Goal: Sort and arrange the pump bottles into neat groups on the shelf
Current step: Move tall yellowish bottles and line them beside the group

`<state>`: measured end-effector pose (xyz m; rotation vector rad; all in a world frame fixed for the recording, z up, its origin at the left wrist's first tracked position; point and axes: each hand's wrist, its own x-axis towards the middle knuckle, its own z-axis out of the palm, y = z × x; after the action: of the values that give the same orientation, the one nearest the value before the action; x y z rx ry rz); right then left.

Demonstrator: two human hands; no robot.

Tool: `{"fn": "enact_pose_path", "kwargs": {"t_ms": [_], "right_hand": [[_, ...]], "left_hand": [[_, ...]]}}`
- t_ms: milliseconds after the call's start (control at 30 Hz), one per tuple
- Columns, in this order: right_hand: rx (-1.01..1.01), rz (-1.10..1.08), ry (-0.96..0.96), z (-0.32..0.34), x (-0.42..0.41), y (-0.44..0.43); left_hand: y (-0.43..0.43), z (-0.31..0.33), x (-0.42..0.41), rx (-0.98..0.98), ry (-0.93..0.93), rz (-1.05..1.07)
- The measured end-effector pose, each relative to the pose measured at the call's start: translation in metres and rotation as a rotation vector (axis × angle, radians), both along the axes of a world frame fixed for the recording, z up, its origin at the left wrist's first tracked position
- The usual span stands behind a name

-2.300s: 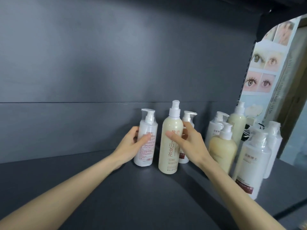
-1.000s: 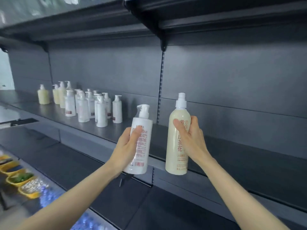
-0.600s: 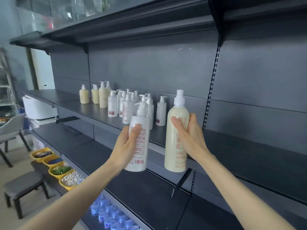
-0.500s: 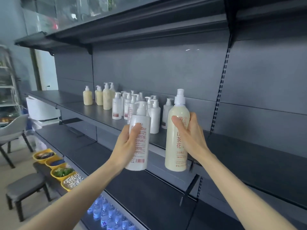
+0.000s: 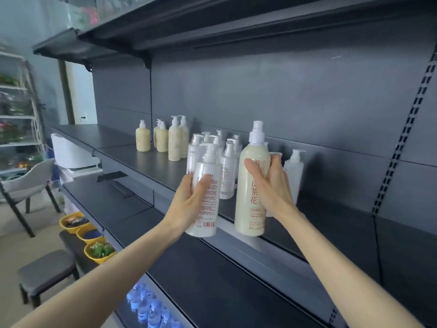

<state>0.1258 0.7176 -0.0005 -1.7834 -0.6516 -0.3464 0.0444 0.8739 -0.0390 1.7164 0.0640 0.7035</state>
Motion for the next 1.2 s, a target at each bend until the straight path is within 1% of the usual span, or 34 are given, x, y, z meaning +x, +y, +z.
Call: {"fn": "enact_pose_path", "kwargs": {"t_ms": [100,200,433,567,767,967,1067,1200], "right_hand": [[-0.029,-0.018,-0.011,0.001,0.016,0.028],[-0.025,-0.063,0.001,-0.003,0.03,0.054],[-0.024,-0.297,0.003,-0.008,0.055,0.109],[0.006,-0.391,0.028,-0.014,0.061,0.132],[-0.022,-0.476,0.054,-0.015,0.066,0.15],[0.022,-0.494,0.044,-0.014,0.07,0.162],[0.053,-0.467,0.04,-0.016,0.069,0.171],[0.097,-0.37,0.053,-0.015,0.069,0.191]], "left_hand": [[0.04,-0.001,0.029,0.039,0.011,-0.013],[0.075,-0.004,0.059,0.017,0.011,-0.073],[0.146,-0.018,0.13,0.048,0.039,-0.287],[0.169,-0.021,0.162,0.074,0.043,-0.409],[0.181,-0.026,0.191,0.051,0.061,-0.512],[0.186,-0.027,0.201,0.052,0.061,-0.541],[0.191,-0.029,0.194,0.036,0.043,-0.497],[0.213,-0.033,0.178,0.033,-0.005,-0.403]]}}
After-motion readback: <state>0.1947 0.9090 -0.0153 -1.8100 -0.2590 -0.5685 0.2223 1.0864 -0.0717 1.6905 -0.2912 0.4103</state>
